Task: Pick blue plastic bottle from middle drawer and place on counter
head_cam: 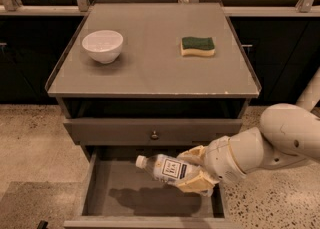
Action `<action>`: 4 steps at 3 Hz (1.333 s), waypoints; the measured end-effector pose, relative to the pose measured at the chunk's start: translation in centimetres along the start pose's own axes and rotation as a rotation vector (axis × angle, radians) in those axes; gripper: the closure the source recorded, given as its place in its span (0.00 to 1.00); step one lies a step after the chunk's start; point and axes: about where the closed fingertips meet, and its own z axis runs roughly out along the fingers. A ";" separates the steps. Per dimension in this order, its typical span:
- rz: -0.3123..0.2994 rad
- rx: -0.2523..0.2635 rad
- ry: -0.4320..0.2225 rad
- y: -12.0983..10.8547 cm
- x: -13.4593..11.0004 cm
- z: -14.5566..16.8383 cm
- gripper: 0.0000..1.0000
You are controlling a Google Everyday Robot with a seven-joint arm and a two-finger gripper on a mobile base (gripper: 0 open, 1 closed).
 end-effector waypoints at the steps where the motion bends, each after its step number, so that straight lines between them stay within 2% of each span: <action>1: -0.061 0.083 0.039 -1.0 -2.4 -3.2 1.00; 2: -0.154 0.172 0.107 -2.4 -6.8 -8.6 1.00; 3: -0.264 0.271 0.166 -3.8 -13.1 -14.6 1.00; 4: -0.264 0.272 0.164 -3.8 -13.1 -14.6 1.00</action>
Offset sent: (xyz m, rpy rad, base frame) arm 0.0645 -0.0437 0.1960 -0.2537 -0.3536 0.0040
